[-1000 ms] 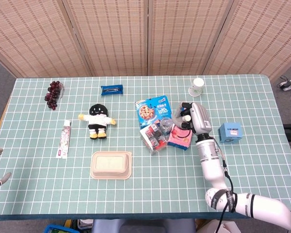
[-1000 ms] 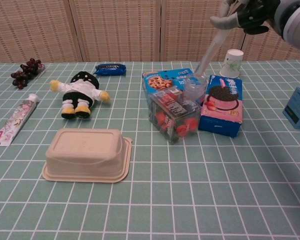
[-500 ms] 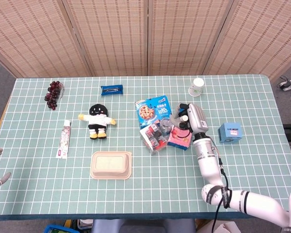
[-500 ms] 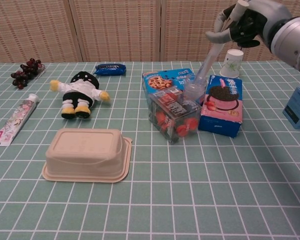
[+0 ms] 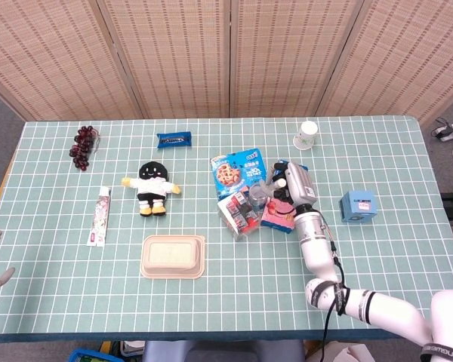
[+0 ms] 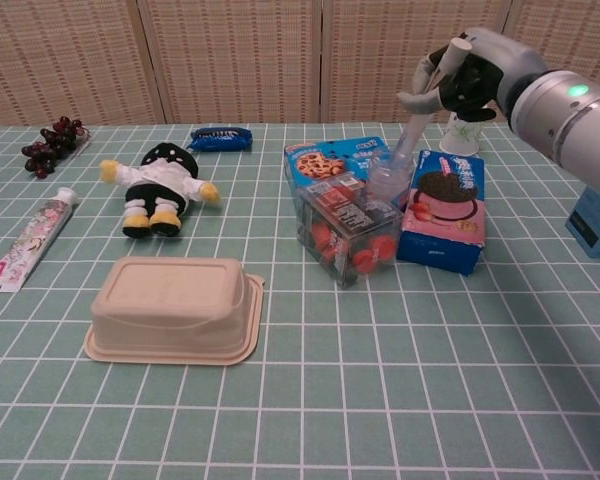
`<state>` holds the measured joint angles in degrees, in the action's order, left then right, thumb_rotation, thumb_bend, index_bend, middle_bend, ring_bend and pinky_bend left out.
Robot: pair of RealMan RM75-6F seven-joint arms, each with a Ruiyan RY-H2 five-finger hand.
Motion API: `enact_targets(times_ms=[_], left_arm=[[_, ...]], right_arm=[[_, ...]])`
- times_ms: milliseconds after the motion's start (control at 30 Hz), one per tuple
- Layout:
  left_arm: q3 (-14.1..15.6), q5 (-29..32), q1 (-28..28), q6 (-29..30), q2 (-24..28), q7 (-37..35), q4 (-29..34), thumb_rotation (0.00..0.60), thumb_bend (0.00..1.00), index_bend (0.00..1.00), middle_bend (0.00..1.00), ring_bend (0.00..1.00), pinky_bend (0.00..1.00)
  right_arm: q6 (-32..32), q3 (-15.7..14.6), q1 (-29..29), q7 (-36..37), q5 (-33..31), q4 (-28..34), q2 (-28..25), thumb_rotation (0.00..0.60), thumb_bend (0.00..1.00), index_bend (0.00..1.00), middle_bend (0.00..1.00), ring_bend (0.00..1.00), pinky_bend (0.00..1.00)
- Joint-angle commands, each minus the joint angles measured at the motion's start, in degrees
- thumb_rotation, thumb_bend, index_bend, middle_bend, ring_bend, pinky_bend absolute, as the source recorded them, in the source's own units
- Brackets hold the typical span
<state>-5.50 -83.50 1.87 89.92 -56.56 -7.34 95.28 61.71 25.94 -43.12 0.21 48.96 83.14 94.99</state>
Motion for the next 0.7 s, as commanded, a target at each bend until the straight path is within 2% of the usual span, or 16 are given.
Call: enact_targets(times_ms=[33,467,700], left_arm=[[-0.02,0.03,0.02,-0.05,0.02,-0.08,-0.01,0.6,0.14,0.36,0.35,0.3,0.45],[0.08,-0.36,-0.18,0.35,0.17,-0.18,0.17,0.6,0.14,0.36,0.35,0.3,0.45],[-0.04,-0.22,-0.37,0.68,0.32,-0.42,0.29,0.6,0.14,0.36,0.35,0.3,0.45]], right_arm=[[-0.91,-0.01,-0.53,0.7,0.07,-1.61,1.08,0.6,0.53,0.83,1.0,1.0,1.0],[-2.22,-0.07,-0.83,3.33,1.61,-5.27,3.6,0.6,0.5,0.82,1.0,1.0,1.0],[-2.08,0.1,-0.82,3.01,1.58,-5.8,4.27,0.6,0.43,0.63,1.0,1.0,1.0]])
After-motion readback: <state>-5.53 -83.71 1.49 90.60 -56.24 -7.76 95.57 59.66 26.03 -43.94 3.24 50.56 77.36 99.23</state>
